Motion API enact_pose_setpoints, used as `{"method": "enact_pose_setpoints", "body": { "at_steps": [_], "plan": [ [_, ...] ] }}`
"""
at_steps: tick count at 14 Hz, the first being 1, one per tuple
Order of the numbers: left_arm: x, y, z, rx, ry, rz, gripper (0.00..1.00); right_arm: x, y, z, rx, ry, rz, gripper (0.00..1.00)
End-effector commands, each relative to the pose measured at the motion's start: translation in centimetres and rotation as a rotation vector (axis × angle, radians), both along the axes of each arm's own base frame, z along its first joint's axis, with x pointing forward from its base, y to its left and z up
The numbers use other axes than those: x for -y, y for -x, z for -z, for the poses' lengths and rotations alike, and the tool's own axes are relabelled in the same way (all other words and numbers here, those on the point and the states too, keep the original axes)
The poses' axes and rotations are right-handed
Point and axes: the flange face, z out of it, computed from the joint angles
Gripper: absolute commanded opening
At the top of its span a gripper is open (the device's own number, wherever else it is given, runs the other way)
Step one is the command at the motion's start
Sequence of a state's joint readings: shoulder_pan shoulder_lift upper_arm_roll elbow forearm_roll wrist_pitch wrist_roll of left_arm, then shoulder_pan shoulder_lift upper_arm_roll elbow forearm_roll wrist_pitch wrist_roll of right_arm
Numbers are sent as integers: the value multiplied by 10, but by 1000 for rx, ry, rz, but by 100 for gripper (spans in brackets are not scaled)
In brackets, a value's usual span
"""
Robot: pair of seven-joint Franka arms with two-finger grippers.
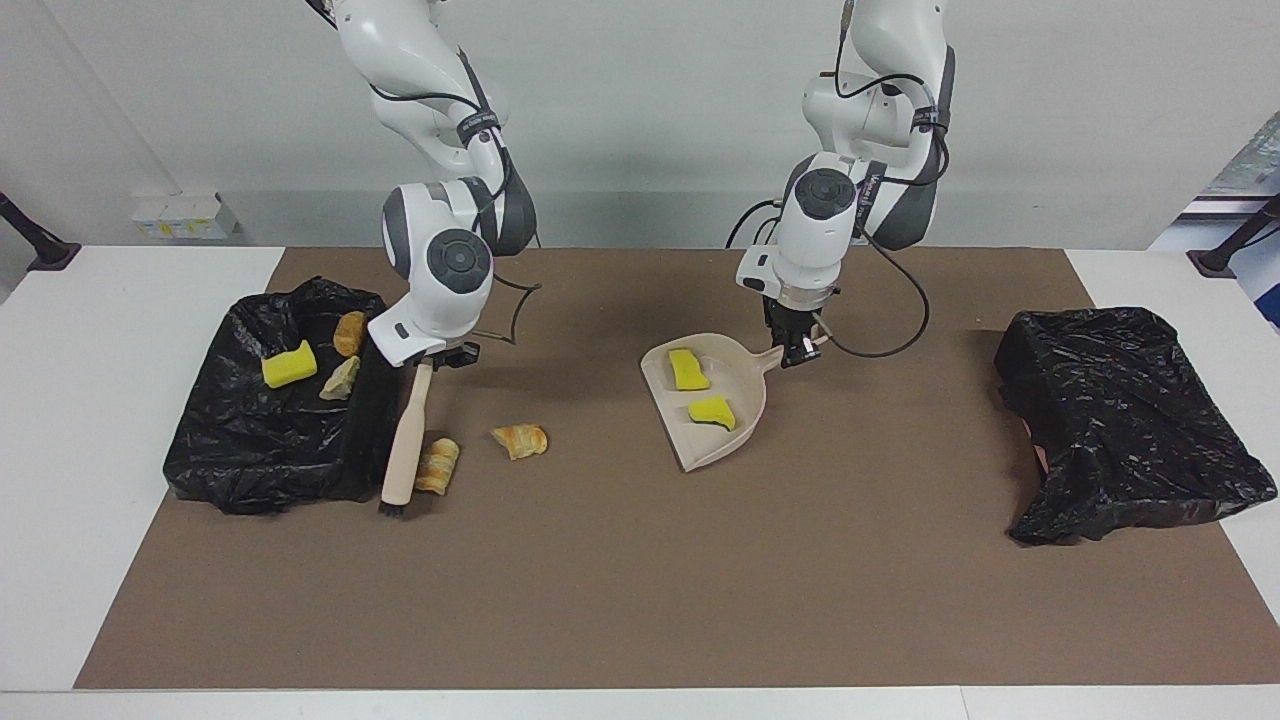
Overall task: Sweep and dump trash in bin
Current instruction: 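Sweep the bread pieces into the dustpan with the right gripper's brush, then lift the loaded dustpan with the left gripper while the right gripper sets down the brush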
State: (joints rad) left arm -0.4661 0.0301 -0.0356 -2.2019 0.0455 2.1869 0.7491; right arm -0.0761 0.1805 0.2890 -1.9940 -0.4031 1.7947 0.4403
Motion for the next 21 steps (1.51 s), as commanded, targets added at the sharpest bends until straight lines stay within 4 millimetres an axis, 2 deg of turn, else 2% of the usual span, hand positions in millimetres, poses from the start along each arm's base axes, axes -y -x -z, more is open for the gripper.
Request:
{"method": "enact_pose_setpoints", "body": {
  "at_steps": [1, 3, 4, 6, 8, 11, 14, 15, 17, 19, 21],
  "plan": [
    [2, 0, -2, 7, -5, -29, 0, 5, 8, -2, -6, -14, -81, 0],
    [2, 1, -1, 6, -5, -33, 0, -4, 8, 0, -14, -69, -121, 0],
    [1, 2, -1, 5, -7, -55, 0, -17, 10, 3, -19, -115, -121, 0],
    [2, 3, -1, 1, -11, -62, 0, -60, 19, 7, -31, -207, -128, 0],
    [3, 5, -1, 1, -13, -56, 0, -112, 33, 12, -41, -274, -160, 0],
    [1, 10, 2, -14, -24, -54, 0, -172, 53, 14, -27, -364, -144, 0],
    [2, 10, 4, -14, -24, -52, 0, -228, 85, 7, -41, -411, -197, 0],
    [8, 12, 11, -15, -24, -46, 0, -246, 98, 4, -56, -429, -212, 0],
    [13, 10, 14, 2, -12, -38, 0, -271, 115, -6, -69, -461, -219, 0],
    [16, 7, 13, 31, 8, -34, 0, -280, 118, -14, -61, -467, -229, 0],
    [10, 3, 14, 34, 11, -15, 0, -280, 115, -32, -52, -466, -214, 0]
  ]
}}
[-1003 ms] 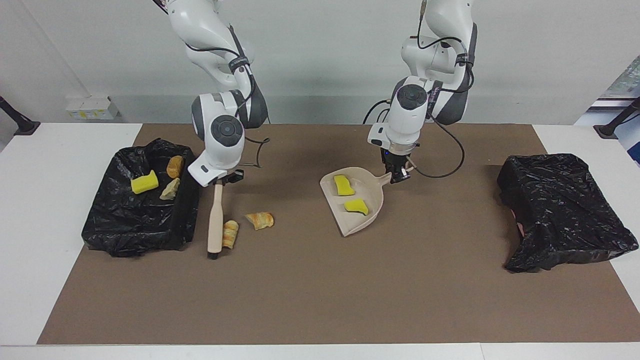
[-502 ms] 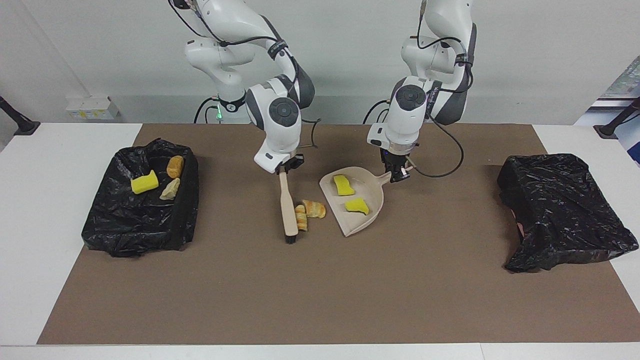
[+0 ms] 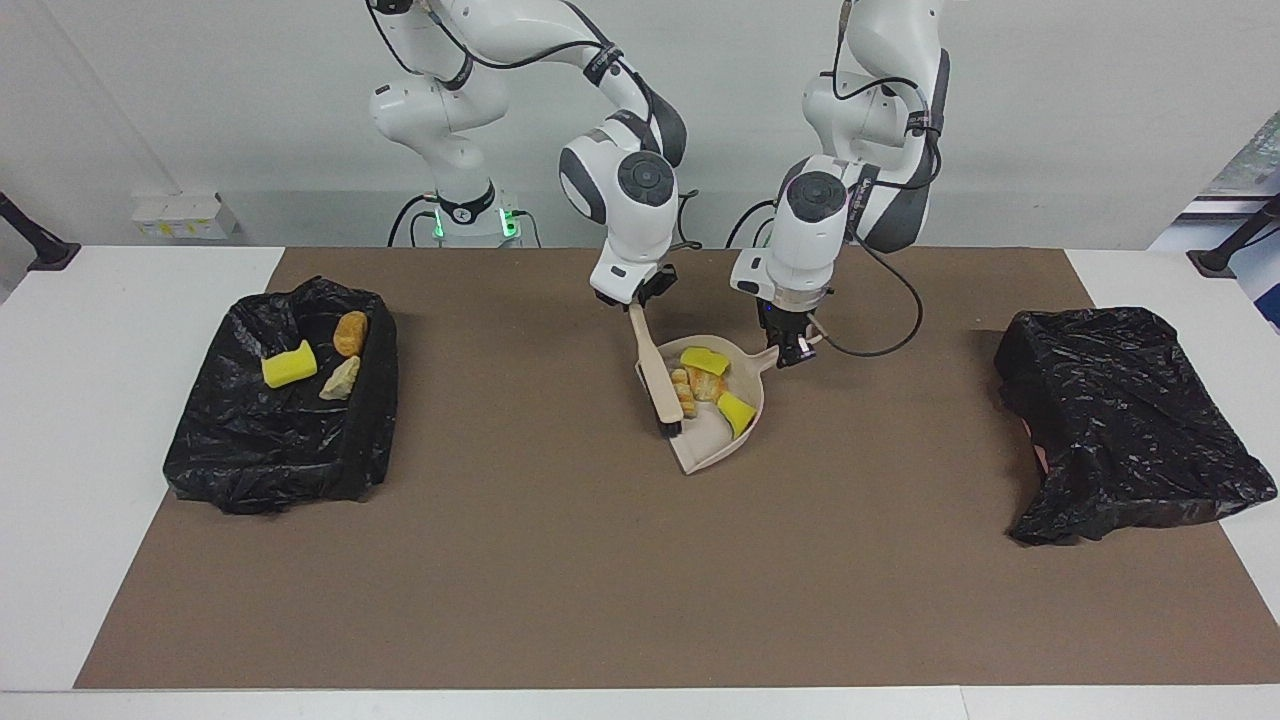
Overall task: Sweep and dump trash in bin
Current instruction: 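Lift the loaded dustpan with the left gripper while the right gripper sets down the brush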
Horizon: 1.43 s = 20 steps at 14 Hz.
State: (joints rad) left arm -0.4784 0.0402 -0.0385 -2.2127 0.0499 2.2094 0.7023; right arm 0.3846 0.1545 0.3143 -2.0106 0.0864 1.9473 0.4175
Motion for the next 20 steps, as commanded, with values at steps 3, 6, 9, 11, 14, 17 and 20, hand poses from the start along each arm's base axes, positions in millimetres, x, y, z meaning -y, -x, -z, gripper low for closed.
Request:
{"method": "enact_pose_setpoints", "body": {
  "at_steps": [3, 6, 9, 11, 14, 17, 20],
  "plan": [
    [-19, -19, 11, 14, 26, 52, 0, 4, 5, -42, -1, -11, 72, 0],
    [-29, -30, 11, 13, 109, 37, 0, 3, 9, -47, -6, -9, 137, 0],
    [-35, -34, 12, 3, 151, 28, 0, 1, 10, -48, -21, -25, 155, 0],
    [-35, -34, 11, 7, 156, 34, 0, -9, 19, -50, -38, -30, 207, 0],
    [-44, -38, 12, 3, 173, 61, 0, -36, 38, -61, -56, -57, 254, 0],
    [-50, -40, 12, -5, 193, 95, 0, -48, 53, -83, -61, -75, 330, 0],
    [-63, -45, 11, -8, 194, 92, 0, -44, 68, -110, -89, -71, 355, 0]
  ]
}}
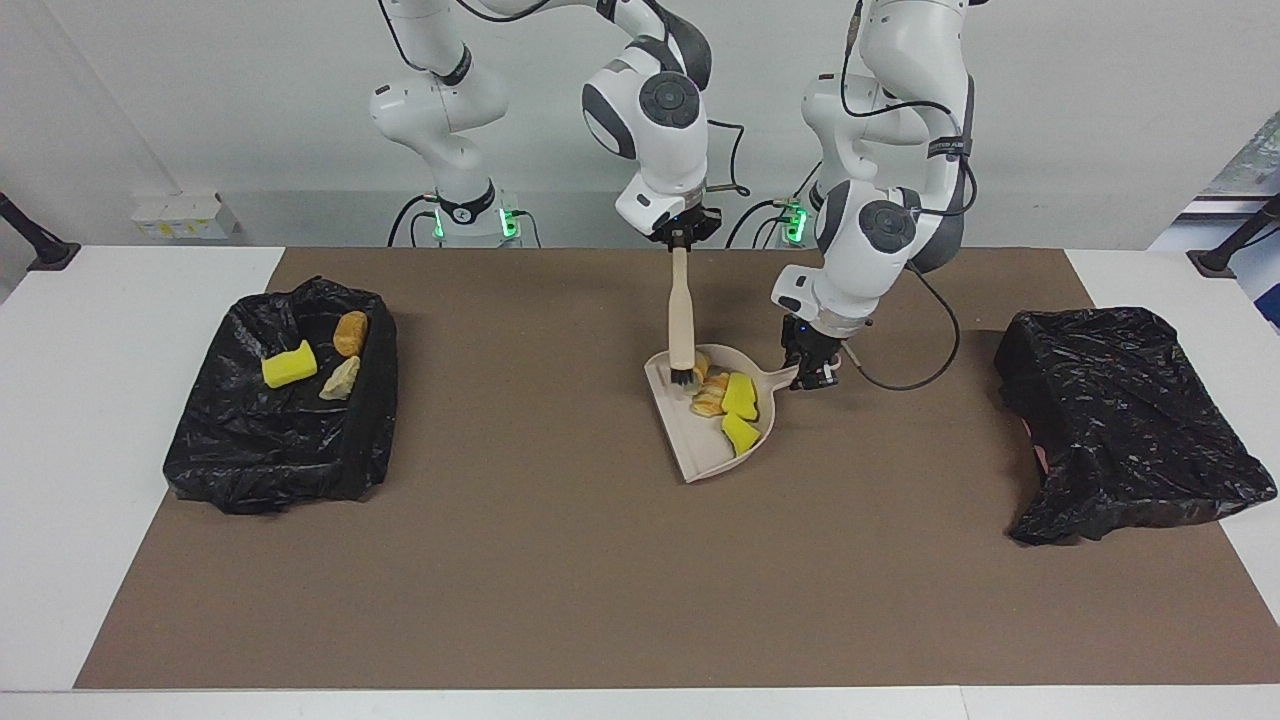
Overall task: Sweep and dump trash in bin
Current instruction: 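Lift the loaded dustpan with the left gripper while the right gripper sets down the brush, then carry the dustpan with the left gripper and tip it into the nearer bag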
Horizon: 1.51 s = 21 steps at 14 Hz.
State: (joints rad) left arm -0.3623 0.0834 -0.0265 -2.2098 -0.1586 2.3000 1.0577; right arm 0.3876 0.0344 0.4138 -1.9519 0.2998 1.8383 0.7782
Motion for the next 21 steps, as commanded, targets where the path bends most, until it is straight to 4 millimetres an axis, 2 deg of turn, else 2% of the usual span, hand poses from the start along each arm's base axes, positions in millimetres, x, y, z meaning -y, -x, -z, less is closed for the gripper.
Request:
{"method": "enact_pose_setpoints", "body": {
  "at_steps": [1, 4, 6, 8, 9, 12, 13, 14, 17, 19, 20, 21],
  "plan": [
    [-17, -9, -6, 3, 21, 0, 0, 8, 14, -30, -8, -4, 23, 0],
    [-31, -20, -22, -1, 69, -10, 0, 11, 23, -34, -3, 5, 4, 0],
    [-34, -29, -40, -24, 76, 20, 0, 16, 30, -28, 4, 13, -3, 0],
    [-54, -44, -59, -34, 85, 46, 0, 27, 50, -21, 13, 33, -44, 0],
    [-66, -51, -68, -38, 88, 65, 0, 25, 65, -17, 19, 40, -63, 0],
    [-118, -74, -107, -13, 89, 68, 0, 17, 94, 2, 49, 48, -69, 0],
    [-134, -82, -117, -9, 83, 91, 0, 16, 99, 7, 48, 54, -69, 0],
    [-150, -89, -123, -7, 74, 116, 0, 8, 112, 16, 54, 58, -70, 0],
    [-219, -107, -141, 8, 60, 149, 0, 0, 137, 42, 71, 66, -53, 0],
    [-274, -107, -153, -15, 36, 174, 0, -3, 147, 58, 79, 65, -67, 0],
    [-295, -107, -154, -34, 22, 183, 0, -4, 151, 69, 87, 54, -67, 0],
    [-318, -106, -163, -33, 22, 179, 0, -3, 151, 78, 87, 37, -50, 0]
  ]
}}
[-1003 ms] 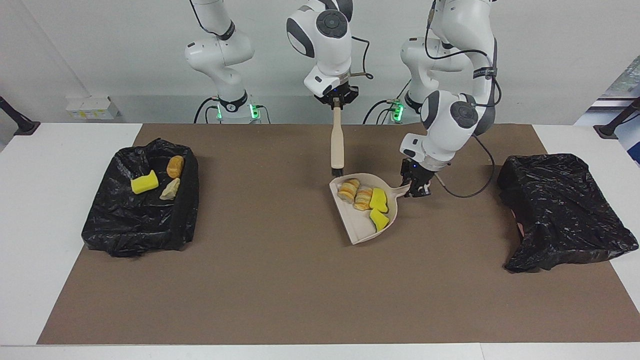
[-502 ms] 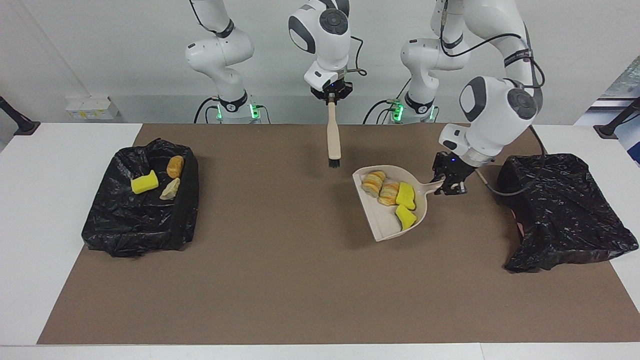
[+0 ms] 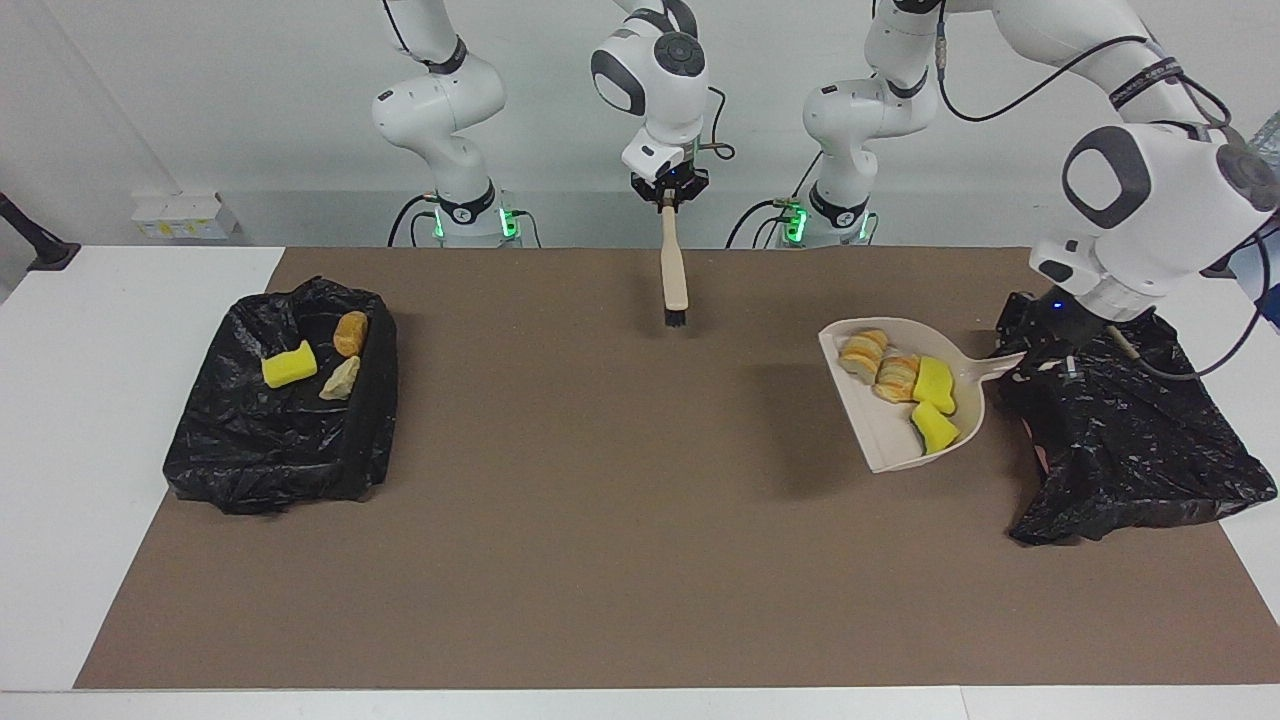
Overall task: Sweep and dump trash in bin
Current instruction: 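Carry the dustpan with the left gripper and tip it into the nearer bag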
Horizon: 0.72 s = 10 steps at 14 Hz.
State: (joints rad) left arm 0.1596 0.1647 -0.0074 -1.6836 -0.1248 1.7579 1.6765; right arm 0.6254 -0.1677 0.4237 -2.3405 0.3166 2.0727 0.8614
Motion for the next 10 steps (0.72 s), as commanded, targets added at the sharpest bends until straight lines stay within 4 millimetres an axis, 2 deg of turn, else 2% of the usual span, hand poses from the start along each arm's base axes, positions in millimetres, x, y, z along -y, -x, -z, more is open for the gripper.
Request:
{"method": "enact_pose_setpoints", "body": {
  "at_steps": [1, 2, 4, 8, 10],
  "plan": [
    [-51, -6, -22, -10, -9, 36, 0, 6, 4, 19, -4, -40, 48, 0],
    [-70, -6, -20, -17, -15, 42, 0, 7, 4, 22, -4, -39, 48, 0],
    [-108, -5, -29, 0, -68, 27, 0, 9, 4, 32, -5, -35, 53, 0],
    [-170, 2, -37, 36, -198, 68, 0, 15, 5, 40, -3, -36, 30, 15],
    [-193, 2, -44, 64, -327, 131, 0, 17, 4, 45, 8, -46, 25, 21]
  ]
}}
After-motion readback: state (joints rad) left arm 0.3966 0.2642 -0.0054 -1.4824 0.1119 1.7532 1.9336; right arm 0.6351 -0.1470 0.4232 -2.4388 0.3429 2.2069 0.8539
